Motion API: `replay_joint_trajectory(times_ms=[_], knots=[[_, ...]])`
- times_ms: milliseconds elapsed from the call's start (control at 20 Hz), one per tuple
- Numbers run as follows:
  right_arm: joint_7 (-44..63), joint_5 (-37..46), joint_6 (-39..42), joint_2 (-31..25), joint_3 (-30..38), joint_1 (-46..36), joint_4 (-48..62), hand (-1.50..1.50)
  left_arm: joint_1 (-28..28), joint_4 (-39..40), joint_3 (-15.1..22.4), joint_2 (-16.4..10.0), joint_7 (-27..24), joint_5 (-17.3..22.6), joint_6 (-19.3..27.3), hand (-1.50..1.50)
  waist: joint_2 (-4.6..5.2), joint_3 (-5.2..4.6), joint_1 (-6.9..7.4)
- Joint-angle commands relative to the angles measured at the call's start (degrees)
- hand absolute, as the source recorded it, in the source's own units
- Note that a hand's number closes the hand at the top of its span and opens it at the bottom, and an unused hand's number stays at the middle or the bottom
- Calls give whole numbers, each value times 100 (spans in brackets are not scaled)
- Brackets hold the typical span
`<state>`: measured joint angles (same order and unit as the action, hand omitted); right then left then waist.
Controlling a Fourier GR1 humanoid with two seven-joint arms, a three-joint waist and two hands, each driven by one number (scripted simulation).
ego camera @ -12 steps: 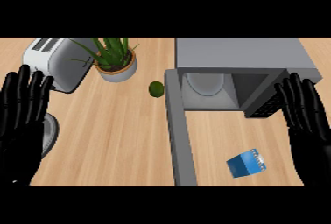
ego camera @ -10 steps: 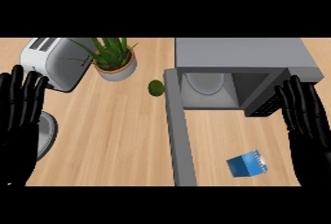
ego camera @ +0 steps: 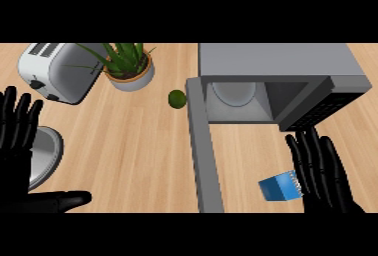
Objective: Pick up the milk, place it into the microwave and close the microwave
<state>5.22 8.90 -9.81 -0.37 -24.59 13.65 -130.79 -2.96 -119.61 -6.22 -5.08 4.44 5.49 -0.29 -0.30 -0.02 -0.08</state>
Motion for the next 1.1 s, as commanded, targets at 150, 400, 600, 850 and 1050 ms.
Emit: replay_joint_trajectory(times_ms=[150, 400, 600, 850, 1050], knots=[[-515, 491, -448, 20, -1341, 1051, -157, -150, -1041, -512, 325, 329, -97, 3, -172, -150, 11, 1, -3], [-1039, 1075, -1051, -94, -1669, 1493, 56, -150, -1758, -656, 577, 496, -710, -186, -144, -150, 4, 0, -1], [-993, 1539, -1544, -100, -1636, 1519, 6, -150, -2149, -678, 368, 456, -1020, 73, -471, -150, 5, -2, 13], [-1373, 1573, -2057, 32, -1262, 1394, 701, -150, -2667, -651, 344, 465, -1321, 183, -775, -150, 15, 0, 28], [-1536, 1250, -2248, -75, -902, 1277, 908, -150, -3076, -1574, 300, 459, -848, 331, -785, -150, 14, 4, 42]])
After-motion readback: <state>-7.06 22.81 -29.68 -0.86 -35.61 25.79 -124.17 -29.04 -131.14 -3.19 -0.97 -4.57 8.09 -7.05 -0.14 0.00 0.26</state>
